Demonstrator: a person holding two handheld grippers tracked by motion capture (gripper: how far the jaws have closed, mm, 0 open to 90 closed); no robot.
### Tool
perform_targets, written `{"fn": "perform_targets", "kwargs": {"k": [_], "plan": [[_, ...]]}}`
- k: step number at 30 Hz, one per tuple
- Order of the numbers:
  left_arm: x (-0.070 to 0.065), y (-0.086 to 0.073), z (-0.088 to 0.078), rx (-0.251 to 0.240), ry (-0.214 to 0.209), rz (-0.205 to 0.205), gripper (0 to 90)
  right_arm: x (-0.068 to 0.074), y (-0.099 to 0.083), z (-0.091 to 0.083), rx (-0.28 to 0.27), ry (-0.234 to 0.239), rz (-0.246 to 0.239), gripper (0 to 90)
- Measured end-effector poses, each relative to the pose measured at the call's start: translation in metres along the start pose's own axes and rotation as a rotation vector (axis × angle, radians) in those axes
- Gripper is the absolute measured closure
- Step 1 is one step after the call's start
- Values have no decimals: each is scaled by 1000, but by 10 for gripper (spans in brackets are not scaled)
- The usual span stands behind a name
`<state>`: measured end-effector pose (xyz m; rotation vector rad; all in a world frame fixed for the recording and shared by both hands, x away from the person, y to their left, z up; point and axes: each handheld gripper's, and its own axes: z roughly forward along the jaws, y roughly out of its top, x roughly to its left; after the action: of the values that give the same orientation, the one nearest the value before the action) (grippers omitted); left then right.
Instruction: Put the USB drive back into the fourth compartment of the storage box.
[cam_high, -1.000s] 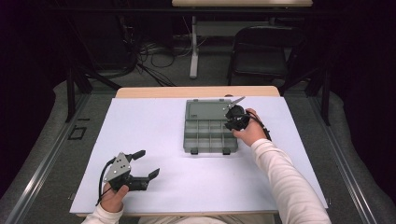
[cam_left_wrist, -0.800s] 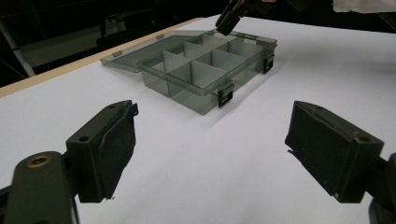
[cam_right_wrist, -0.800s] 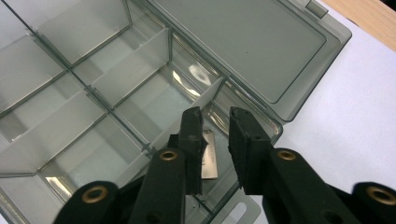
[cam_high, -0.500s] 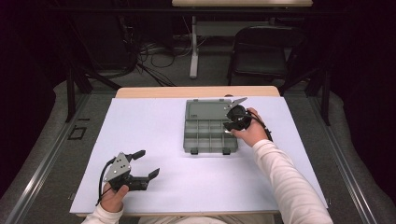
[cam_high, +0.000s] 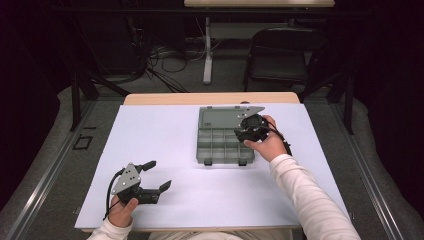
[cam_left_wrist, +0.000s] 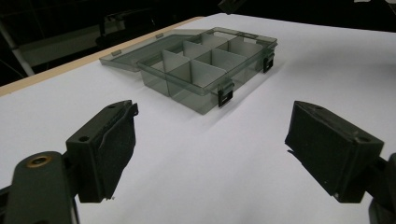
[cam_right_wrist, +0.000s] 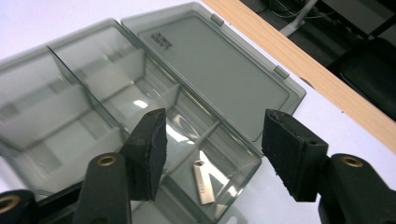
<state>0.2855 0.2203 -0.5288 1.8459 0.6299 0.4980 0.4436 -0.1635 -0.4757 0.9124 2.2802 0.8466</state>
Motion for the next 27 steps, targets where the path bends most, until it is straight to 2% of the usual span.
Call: {"fn": "perform_targets", "kwargs": {"k": [5, 9, 14, 17, 18, 22, 27], "plan": [[0, 0, 1, -2, -1, 0, 158, 3, -3, -16, -88, -2, 56, 297], [0, 1, 2, -1, -5, 5, 158, 5, -7, -22, -106, 1, 85, 261], [0, 1, 4, 1, -8, 7, 158, 11, -18, -38, -151, 28, 139, 233], [0, 1, 4, 0, -7, 8, 158, 14, -21, -44, -173, 28, 149, 225], [0, 1, 4, 0, -7, 8, 158, 17, -24, -50, -196, 28, 159, 222], [0, 1, 4, 1, -8, 8, 158, 21, -29, -55, -222, 21, 164, 222], [0, 1, 3, 3, -4, 8, 158, 28, -37, -58, -233, -10, 146, 222]]}}
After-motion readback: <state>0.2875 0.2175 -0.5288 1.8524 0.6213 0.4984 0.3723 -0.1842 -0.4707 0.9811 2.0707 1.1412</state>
